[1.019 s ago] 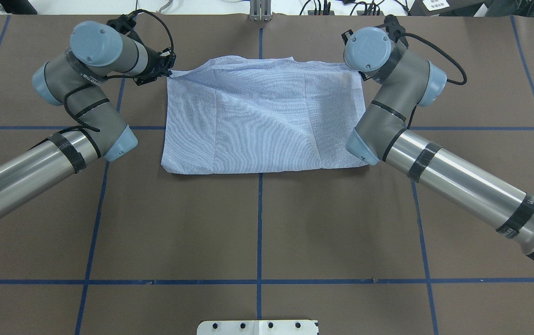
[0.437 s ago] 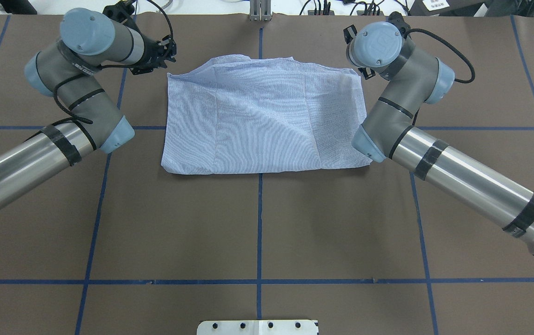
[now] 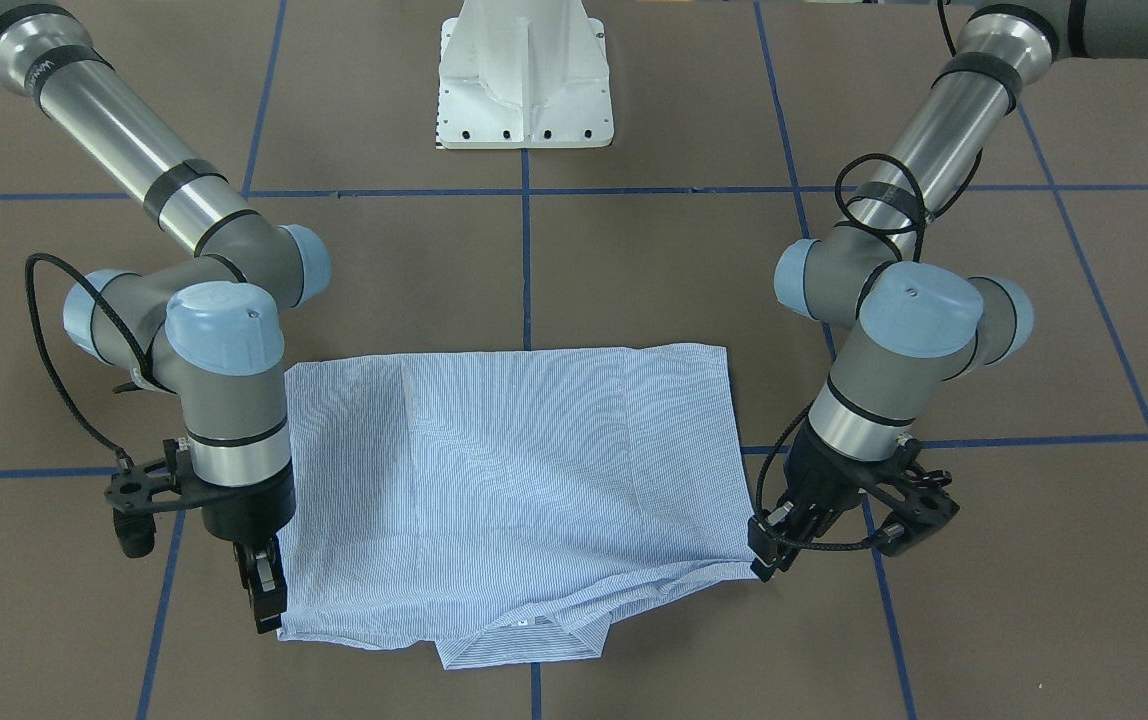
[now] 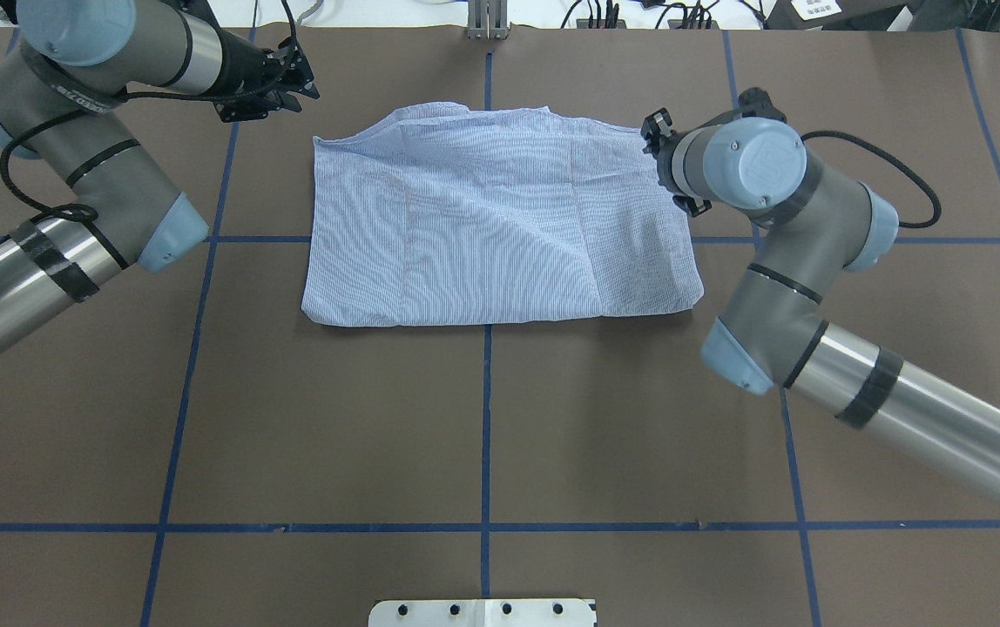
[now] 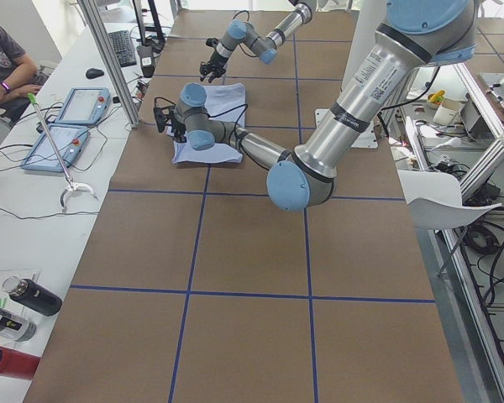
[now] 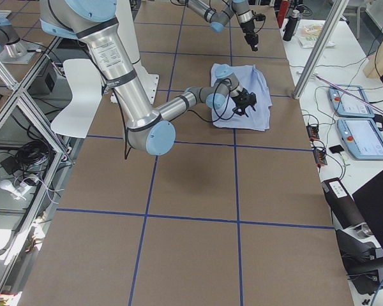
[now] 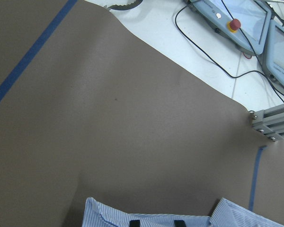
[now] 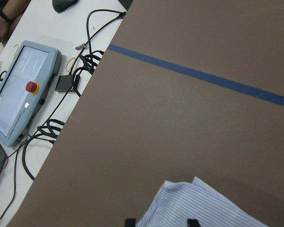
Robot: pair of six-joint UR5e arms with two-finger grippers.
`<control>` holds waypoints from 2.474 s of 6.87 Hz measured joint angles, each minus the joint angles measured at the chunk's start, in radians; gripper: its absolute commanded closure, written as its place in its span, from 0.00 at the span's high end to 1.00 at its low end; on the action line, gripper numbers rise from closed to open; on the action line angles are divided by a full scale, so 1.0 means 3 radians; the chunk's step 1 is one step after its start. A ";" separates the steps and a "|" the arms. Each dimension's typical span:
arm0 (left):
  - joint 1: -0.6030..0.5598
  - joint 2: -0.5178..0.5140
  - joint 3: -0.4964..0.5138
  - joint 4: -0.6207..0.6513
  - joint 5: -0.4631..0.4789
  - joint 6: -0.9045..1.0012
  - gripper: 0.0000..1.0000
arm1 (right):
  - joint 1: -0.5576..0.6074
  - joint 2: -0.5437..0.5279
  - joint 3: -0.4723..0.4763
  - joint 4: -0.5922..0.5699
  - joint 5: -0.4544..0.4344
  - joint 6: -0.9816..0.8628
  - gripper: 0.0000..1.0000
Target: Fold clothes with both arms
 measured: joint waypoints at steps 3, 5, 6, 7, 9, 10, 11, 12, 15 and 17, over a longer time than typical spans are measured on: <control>-0.0010 0.0069 -0.0120 0.0002 -0.0006 -0.0013 0.39 | -0.0338 -0.0742 0.0761 -0.0063 0.0005 0.0027 0.76; -0.0010 0.0084 -0.0123 -0.0001 0.0008 -0.0003 0.39 | -0.0453 -0.0849 0.0781 -0.0067 -0.0013 0.0027 0.62; -0.0010 0.0097 -0.0124 -0.0002 0.0012 0.0001 0.39 | -0.0475 -0.0843 0.0761 -0.0069 -0.0014 0.0027 0.38; -0.0010 0.0113 -0.0128 -0.0003 0.0014 0.0003 0.38 | -0.0486 -0.0827 0.0727 -0.0071 -0.0014 0.0029 0.00; -0.0013 0.0132 -0.0132 -0.0003 0.0016 0.0005 0.38 | -0.0486 -0.0819 0.0702 -0.0069 -0.0005 0.0025 0.00; -0.0014 0.0145 -0.0133 -0.0004 0.0018 0.0007 0.39 | -0.0481 -0.0820 0.0718 -0.0069 0.0010 0.0014 0.00; -0.0015 0.0169 -0.0140 -0.0006 0.0020 0.0008 0.39 | -0.0471 -0.0839 0.0780 -0.0077 0.0029 0.0005 0.00; -0.0015 0.0202 -0.0172 -0.0007 0.0020 0.0008 0.38 | -0.0463 -0.0931 0.0975 -0.0151 0.0057 0.0007 0.00; -0.0013 0.0369 -0.0454 -0.0009 -0.0002 0.0005 0.37 | -0.0964 -0.1713 0.2151 -0.0606 0.0220 0.0026 0.00; 0.0035 0.0483 -0.0785 -0.0008 -0.0046 -0.0006 0.45 | -0.1492 -0.1961 0.2546 -0.0668 0.0773 0.0033 0.99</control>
